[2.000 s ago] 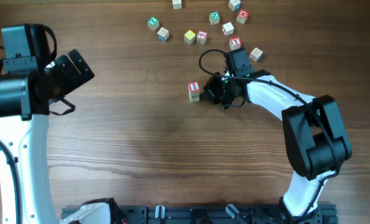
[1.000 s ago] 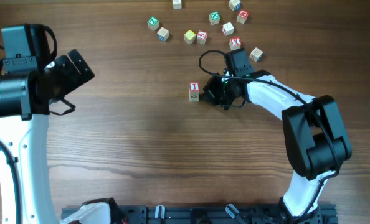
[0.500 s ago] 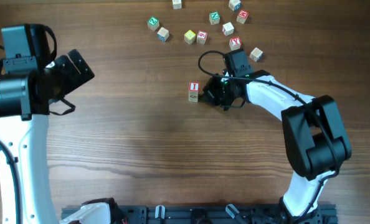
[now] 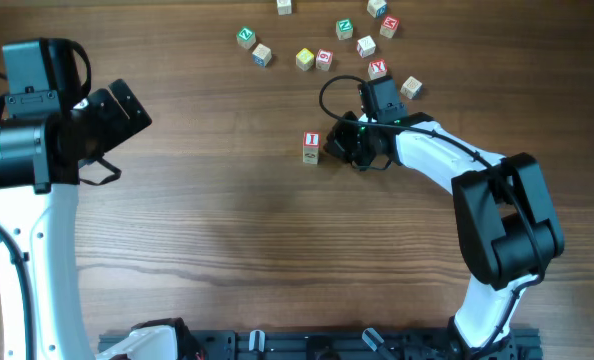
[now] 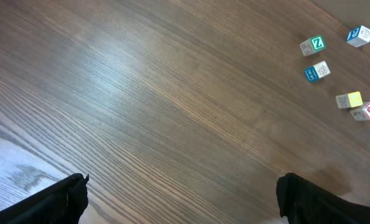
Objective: Form a tower
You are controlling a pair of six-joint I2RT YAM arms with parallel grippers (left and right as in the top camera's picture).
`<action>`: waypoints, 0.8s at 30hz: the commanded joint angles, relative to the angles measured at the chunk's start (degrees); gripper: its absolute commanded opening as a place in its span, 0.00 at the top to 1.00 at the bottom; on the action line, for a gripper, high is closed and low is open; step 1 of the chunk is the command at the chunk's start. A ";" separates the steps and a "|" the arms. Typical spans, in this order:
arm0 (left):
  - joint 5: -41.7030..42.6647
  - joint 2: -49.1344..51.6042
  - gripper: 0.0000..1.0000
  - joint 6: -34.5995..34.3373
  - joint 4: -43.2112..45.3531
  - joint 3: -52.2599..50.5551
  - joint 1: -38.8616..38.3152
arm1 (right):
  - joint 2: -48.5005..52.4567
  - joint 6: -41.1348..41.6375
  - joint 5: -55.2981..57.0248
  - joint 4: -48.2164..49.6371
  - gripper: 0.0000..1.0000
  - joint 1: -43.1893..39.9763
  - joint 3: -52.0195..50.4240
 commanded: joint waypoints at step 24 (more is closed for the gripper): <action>-0.31 -0.83 0.00 -0.57 0.15 -0.07 0.22 | 1.44 0.35 1.88 0.28 0.94 0.31 -0.42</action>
